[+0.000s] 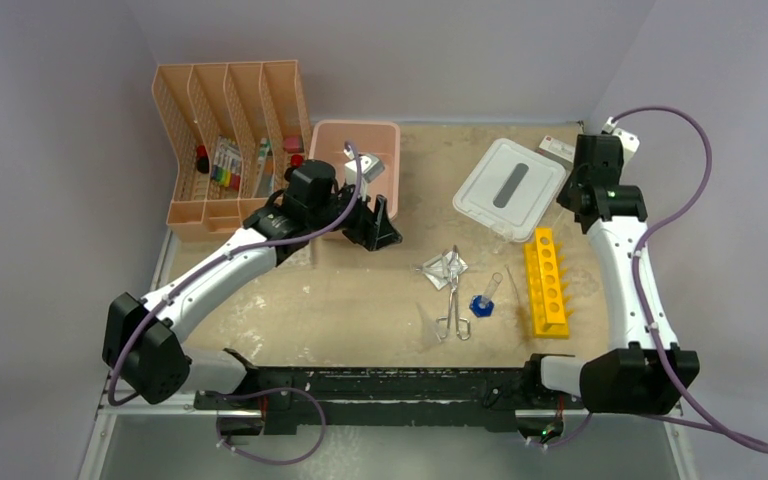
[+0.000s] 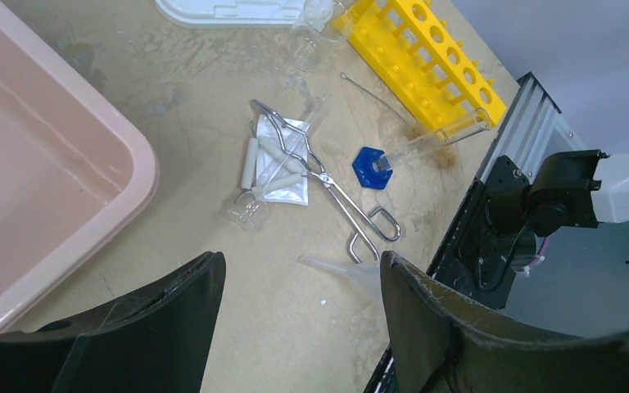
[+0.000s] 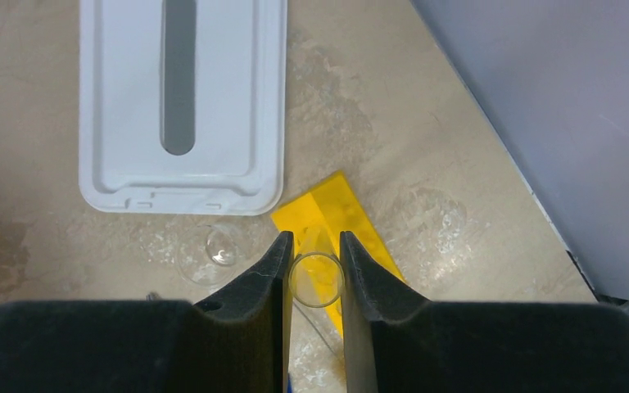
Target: Organize the chemistry lab equipment
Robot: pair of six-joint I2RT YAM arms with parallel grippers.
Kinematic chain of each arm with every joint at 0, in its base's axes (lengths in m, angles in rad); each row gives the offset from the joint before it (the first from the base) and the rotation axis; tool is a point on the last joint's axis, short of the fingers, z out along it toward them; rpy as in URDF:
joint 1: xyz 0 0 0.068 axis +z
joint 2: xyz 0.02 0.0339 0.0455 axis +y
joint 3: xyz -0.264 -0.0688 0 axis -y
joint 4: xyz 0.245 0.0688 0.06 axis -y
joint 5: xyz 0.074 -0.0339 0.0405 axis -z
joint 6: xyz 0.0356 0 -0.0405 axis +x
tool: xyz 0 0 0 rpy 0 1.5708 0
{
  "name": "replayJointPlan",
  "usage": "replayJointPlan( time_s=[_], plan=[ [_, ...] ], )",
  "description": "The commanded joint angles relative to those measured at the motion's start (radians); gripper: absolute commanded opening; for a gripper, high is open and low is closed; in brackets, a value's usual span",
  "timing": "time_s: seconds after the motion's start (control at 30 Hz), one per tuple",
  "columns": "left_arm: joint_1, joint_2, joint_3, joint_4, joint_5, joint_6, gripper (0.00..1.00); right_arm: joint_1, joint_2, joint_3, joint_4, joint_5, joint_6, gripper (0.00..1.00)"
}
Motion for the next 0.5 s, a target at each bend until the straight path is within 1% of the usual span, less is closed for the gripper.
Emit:
replayJointPlan(
  time_s=[0.0, 0.27, 0.37, 0.47],
  plan=[
    [0.000, 0.008, 0.003, 0.048, 0.039, -0.012, 0.68, -0.004, -0.033, -0.020, 0.067, -0.001, 0.024, 0.18],
    [0.000, 0.031, 0.002, 0.057, 0.039, -0.019, 0.68, -0.007, -0.025, -0.044, 0.066, -0.032, 0.038, 0.18],
    [0.000, 0.036, 0.001, 0.058, 0.035, -0.023, 0.68, -0.007, -0.030, -0.083, 0.083, -0.034, 0.048, 0.18],
    [-0.001, 0.039, -0.003, 0.058, 0.032, -0.025, 0.67, -0.008, -0.033, -0.145, 0.139, -0.020, 0.055, 0.17]
  ],
)
